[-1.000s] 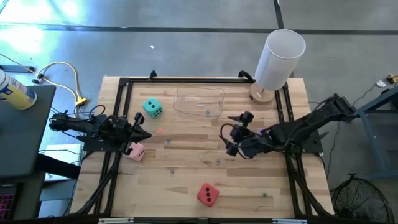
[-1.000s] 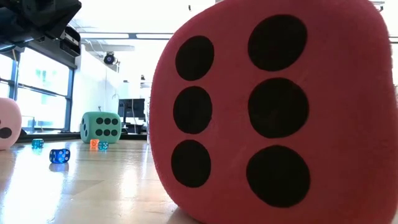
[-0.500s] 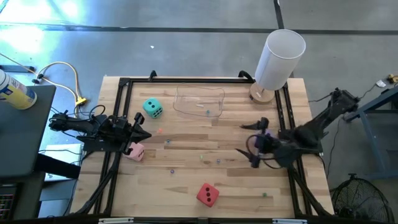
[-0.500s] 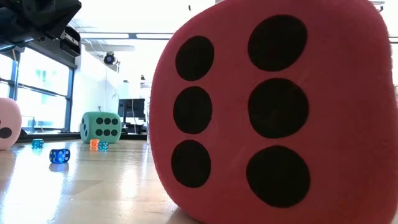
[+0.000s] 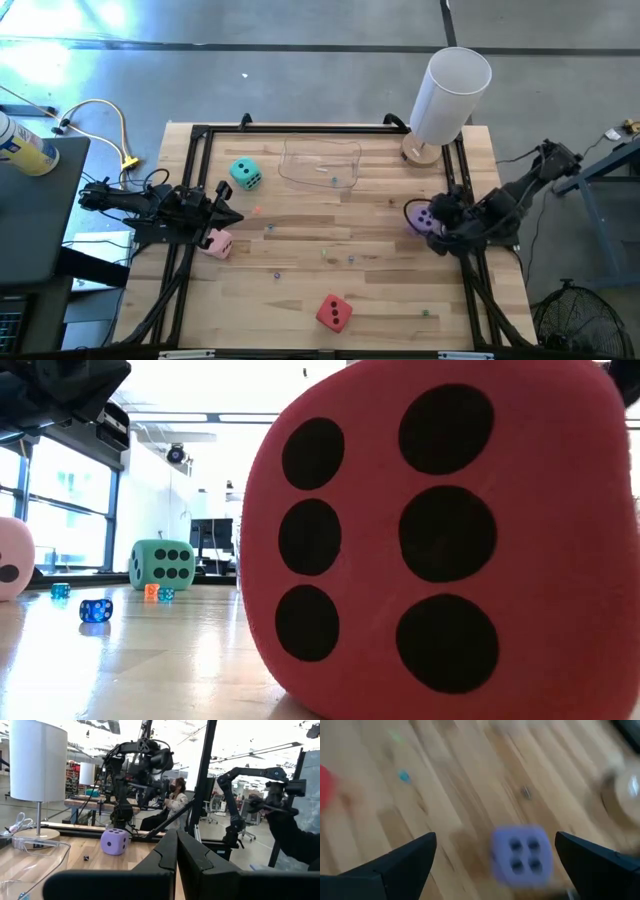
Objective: Pick & Place Dice
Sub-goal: Put the large violet dice into the transparent bin
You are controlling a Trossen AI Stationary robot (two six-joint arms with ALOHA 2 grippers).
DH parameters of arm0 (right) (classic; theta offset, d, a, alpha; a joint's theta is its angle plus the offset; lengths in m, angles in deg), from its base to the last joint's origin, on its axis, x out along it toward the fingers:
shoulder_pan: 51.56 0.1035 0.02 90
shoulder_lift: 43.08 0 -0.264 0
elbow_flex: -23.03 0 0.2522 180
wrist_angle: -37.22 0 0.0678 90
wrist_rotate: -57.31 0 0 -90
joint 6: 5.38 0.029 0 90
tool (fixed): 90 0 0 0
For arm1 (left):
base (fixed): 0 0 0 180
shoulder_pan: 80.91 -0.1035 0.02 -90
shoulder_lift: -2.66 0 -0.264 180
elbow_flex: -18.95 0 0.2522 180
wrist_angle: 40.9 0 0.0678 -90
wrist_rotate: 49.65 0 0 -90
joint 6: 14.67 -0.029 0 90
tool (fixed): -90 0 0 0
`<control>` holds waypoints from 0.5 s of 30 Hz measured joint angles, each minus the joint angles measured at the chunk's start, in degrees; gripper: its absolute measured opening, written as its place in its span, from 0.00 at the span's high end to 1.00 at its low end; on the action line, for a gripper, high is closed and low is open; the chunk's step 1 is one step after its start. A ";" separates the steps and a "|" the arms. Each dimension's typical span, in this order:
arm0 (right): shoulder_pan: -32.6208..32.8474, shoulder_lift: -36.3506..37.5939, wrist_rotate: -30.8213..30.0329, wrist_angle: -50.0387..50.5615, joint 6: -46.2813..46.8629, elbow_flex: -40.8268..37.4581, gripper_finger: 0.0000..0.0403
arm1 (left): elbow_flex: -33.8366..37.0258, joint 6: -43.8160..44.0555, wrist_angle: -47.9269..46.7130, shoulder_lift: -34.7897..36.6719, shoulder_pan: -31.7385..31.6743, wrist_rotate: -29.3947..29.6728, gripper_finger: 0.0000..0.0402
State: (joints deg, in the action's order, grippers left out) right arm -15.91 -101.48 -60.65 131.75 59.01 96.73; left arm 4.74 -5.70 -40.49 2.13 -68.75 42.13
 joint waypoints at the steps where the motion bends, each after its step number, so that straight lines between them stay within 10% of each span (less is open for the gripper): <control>1: -0.53 -0.06 1.18 1.39 1.37 0.00 0.01 | 0.00 -0.01 0.00 0.02 0.02 0.00 1.00; 15: -16.11 0.76 10.41 2.84 -7.82 0.00 0.01 | 0.00 0.00 0.02 0.02 0.00 0.01 1.00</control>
State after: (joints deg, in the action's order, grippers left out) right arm -32.02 -100.72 -50.23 134.59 51.19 96.73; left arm 4.74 -5.70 -40.46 2.15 -68.74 42.14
